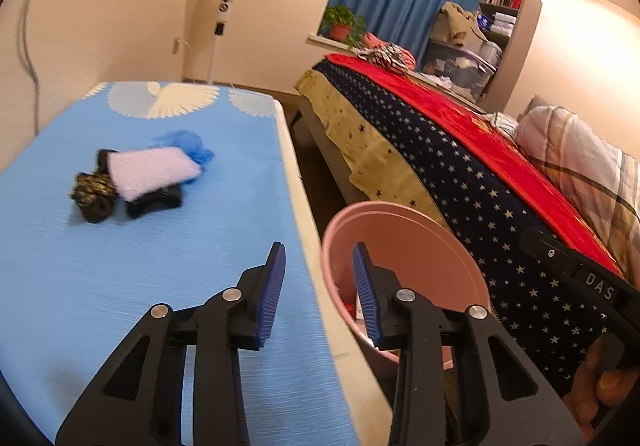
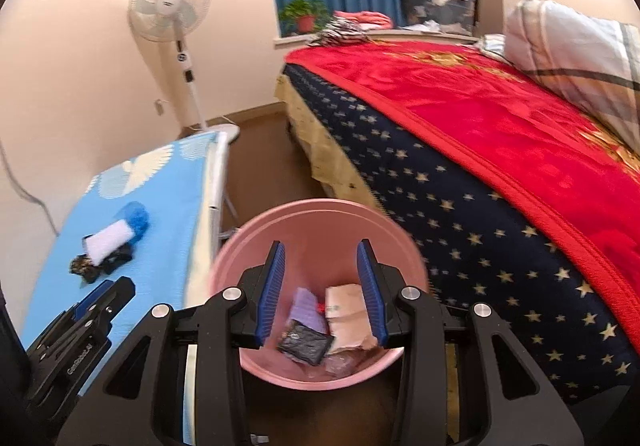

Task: Collect trash
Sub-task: 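Grasp the black cloth with the left gripper while the right grasps the bubble-wrap foam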

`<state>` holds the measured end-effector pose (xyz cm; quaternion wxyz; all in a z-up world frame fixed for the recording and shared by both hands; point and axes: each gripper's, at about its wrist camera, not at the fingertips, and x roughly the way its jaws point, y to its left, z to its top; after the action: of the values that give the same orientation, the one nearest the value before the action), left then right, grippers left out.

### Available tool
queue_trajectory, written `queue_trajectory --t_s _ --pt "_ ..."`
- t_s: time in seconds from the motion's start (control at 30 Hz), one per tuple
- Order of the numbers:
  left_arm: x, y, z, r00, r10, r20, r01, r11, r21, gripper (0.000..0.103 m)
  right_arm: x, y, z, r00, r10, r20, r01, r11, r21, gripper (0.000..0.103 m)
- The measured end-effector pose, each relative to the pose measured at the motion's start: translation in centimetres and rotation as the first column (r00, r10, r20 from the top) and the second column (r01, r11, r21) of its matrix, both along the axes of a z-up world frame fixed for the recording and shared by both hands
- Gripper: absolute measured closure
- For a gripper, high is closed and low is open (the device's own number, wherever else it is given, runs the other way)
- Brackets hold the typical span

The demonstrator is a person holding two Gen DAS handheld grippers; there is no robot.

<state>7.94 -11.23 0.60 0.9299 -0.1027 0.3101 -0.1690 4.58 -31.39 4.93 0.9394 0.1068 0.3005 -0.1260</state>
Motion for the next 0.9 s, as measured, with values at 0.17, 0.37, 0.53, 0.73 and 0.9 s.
queue_trajectory --t_s 0.17,0.37,0.53,0.73,0.9 --pt "-0.6 2.6 0.5 0.998 0.064 0.029 -0.065 0.998 0.011 0.071 0.3 2.0 0.5 0.997 0.065 0.044 -0.066 0.998 0.016 0.066" --pt "-0.4 6.4 0.8 0.982 0.18 0.048 -0.181 0.983 0.02 0.071 1.7 4.5 -0.2 0.988 0.145 0.049 -0.146 0.989 0.027 0.08" --pt "0.0 9.2 0.6 0.961 0.273 0.043 -0.274 0.961 0.022 0.071 3.2 6.5 -0.9 0.976 0.209 0.066 -0.213 0.975 0.066 0.085" --pt "1.0 11.7 -0.2 0.939 0.342 0.029 -0.343 0.938 0.042 0.071 5.8 8.9 -1.7 0.954 0.286 0.086 -0.295 0.945 0.138 0.085" --pt "2.0 13.3 -0.9 0.926 0.378 0.015 -0.378 0.924 0.057 0.071 8.3 11.0 -3.0 0.941 0.33 0.072 -0.337 0.928 0.156 0.085"
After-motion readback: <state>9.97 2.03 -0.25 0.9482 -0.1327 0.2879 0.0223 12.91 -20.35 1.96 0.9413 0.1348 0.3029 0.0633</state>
